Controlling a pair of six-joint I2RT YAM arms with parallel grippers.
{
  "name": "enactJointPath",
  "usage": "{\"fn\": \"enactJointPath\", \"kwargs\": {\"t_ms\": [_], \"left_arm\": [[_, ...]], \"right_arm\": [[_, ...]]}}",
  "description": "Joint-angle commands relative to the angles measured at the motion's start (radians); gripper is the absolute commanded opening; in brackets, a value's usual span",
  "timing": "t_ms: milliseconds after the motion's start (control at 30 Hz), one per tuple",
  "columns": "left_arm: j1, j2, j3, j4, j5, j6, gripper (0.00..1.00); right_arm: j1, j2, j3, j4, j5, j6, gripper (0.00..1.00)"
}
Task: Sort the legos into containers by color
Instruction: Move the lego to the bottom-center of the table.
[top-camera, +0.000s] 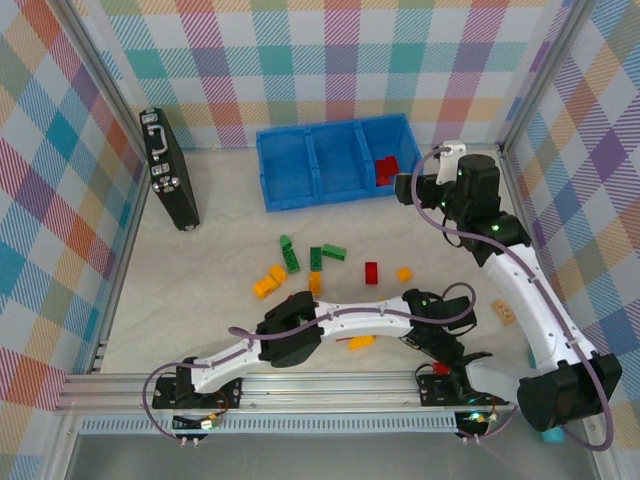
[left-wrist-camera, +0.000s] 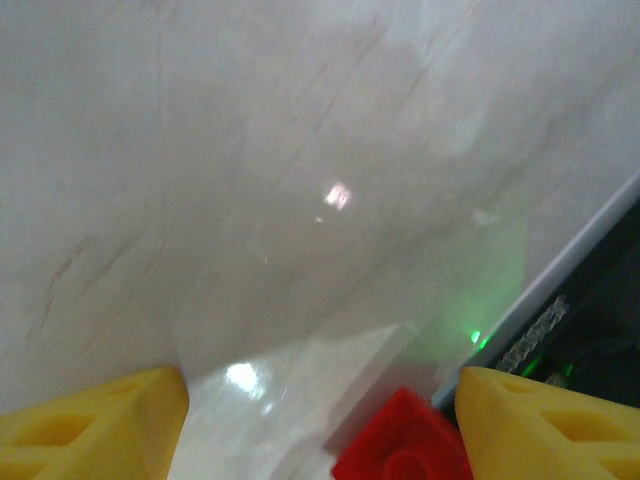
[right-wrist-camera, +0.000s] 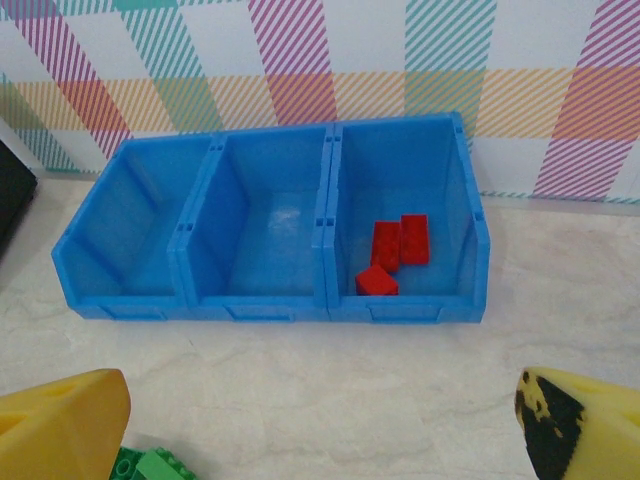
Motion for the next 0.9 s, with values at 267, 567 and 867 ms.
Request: {"fn": "enactJointPath", "kwargs": {"t_ms": [267,567,867], "left_arm": [[0.017,-0.25,-0.311,-0.184,-0.181,-0.011,0.72],[0.017,-0.252,-0.259,-0.155,-0.117,0.011,0.73],[0.003,-0.244,-0.302,-0.124,-0.108,-0.039,0.71]], "right_arm": [[0.003,0.043,0.056,0.03,0.011,-0.039,0.99],[0.003,0.049,0.064,0.019,0.021,-0.058,0.99],[0.003,0.062,0.052,0.028,0.034,-0.072,0.99]]}}
